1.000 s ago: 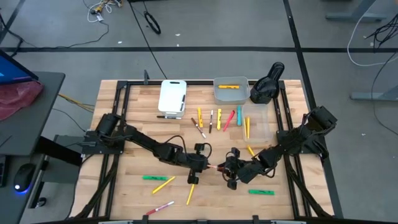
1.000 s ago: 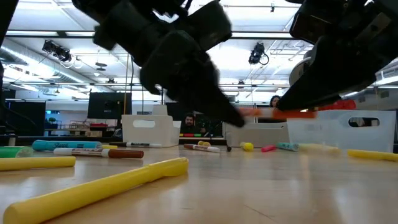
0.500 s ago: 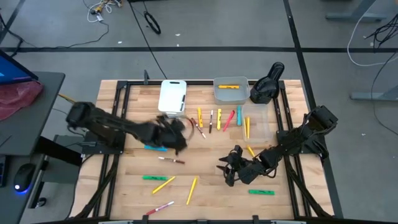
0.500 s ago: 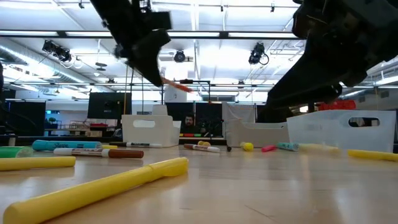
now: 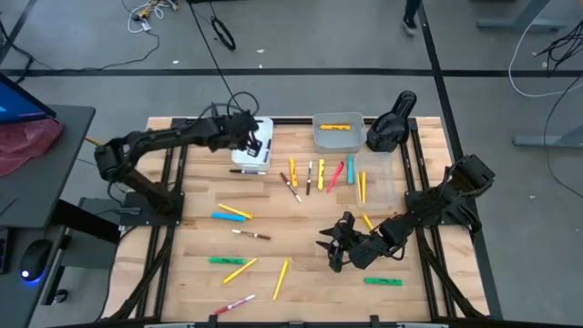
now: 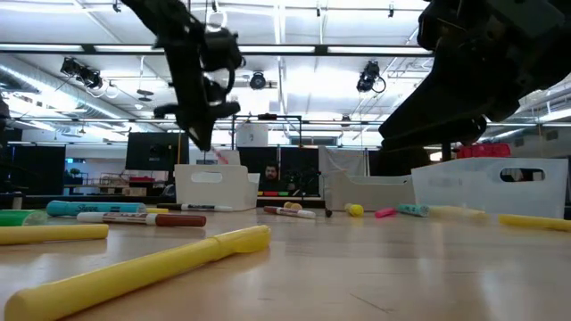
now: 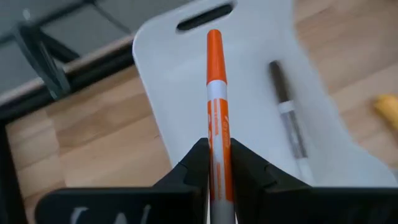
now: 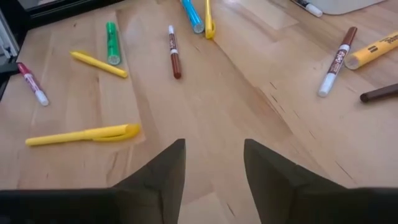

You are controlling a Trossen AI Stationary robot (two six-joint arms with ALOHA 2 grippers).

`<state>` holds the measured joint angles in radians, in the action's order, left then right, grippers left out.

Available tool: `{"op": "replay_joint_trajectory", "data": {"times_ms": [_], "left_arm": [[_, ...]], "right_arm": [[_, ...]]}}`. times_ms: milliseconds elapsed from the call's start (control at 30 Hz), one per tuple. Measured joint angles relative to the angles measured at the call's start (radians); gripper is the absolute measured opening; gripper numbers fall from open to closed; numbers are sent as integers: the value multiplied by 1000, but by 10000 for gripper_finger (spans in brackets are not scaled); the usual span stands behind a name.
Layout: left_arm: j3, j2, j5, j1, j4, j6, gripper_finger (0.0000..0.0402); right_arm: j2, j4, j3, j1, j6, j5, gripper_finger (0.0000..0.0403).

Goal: Pick & Place Markers
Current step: Put the orange marker pen into the white bin, then put the yellow pen into the transparent bin

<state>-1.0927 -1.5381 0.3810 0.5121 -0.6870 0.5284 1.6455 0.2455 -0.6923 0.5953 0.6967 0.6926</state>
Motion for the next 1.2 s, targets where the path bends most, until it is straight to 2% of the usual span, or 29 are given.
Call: {"op": "replay_joint_trajectory", "data": {"times_ms": [167,600,867,1000,1200], "left_arm": [[0,-82,-56,59,66,-40,40],[0,-218,-91,64,224,-48,50],[0,-229,-97,62,243,-102,104],[0,-228,-155,61,249,-134,133],[0,-132,-210,23,245,-166,159]], "right_arm": [[0,0,0,0,-3,3,166],[0,1,0,0,1,6,166],[0,1,0,0,1,7,166],[0,1,0,0,1,7,166],[0,1,0,3,-2,26,166]]}}
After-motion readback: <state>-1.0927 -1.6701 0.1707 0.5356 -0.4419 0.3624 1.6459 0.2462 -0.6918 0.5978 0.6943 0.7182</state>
